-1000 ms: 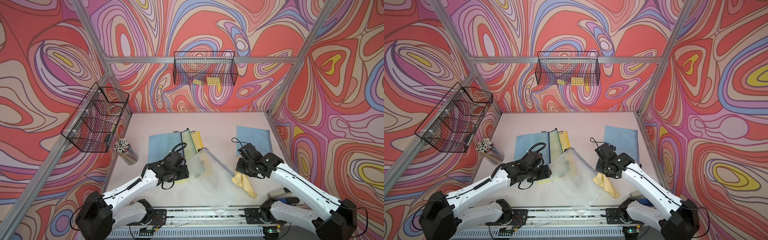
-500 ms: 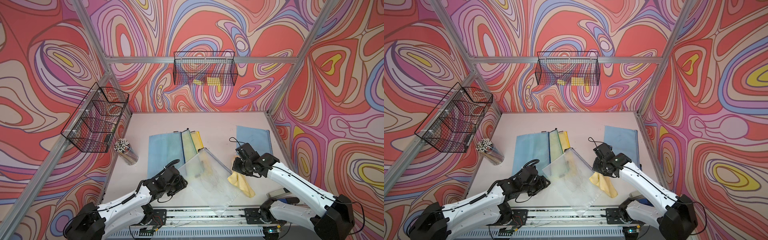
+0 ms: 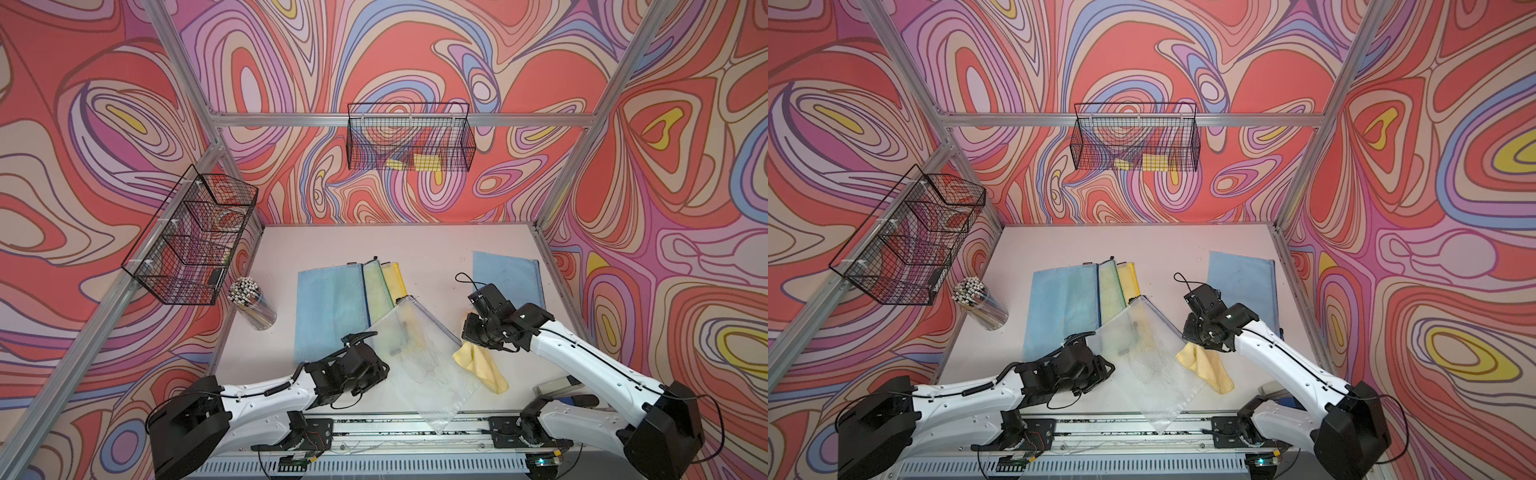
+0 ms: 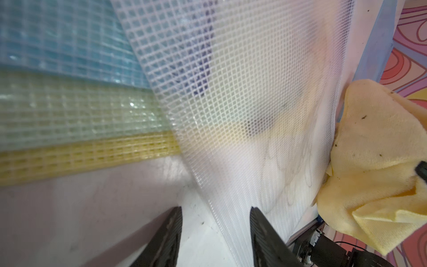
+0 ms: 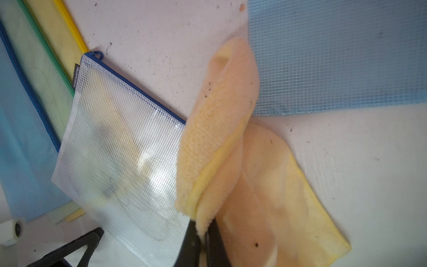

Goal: Wipe the document bag
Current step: Wipe the dirt from the document bag.

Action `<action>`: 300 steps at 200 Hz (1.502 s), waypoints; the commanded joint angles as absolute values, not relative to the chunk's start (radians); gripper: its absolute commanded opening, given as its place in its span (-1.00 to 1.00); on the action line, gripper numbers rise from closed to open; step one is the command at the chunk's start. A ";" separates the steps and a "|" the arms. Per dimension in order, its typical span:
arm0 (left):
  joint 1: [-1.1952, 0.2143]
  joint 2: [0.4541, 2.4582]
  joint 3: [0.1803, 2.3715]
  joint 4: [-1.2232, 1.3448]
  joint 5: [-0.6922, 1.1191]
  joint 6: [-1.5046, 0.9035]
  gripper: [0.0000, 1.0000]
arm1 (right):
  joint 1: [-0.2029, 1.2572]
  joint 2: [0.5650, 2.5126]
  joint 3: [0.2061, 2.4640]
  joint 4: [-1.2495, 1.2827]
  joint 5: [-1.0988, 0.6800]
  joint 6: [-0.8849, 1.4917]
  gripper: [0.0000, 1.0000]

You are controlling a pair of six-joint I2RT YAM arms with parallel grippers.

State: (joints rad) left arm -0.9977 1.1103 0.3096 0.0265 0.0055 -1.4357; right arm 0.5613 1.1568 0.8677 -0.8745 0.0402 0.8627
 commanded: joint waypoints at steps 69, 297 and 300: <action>-1.068 1.213 0.326 0.073 -0.160 -1.502 -0.28 | 0.555 1.147 0.879 -0.878 0.058 0.849 -1.00; -1.120 1.363 0.326 0.413 -0.322 -1.393 -0.57 | 0.555 1.147 0.860 -0.851 0.029 0.854 -1.00; -1.119 1.364 0.327 0.416 -0.321 -1.391 -0.58 | 0.556 1.147 0.859 -0.851 0.028 0.853 -1.00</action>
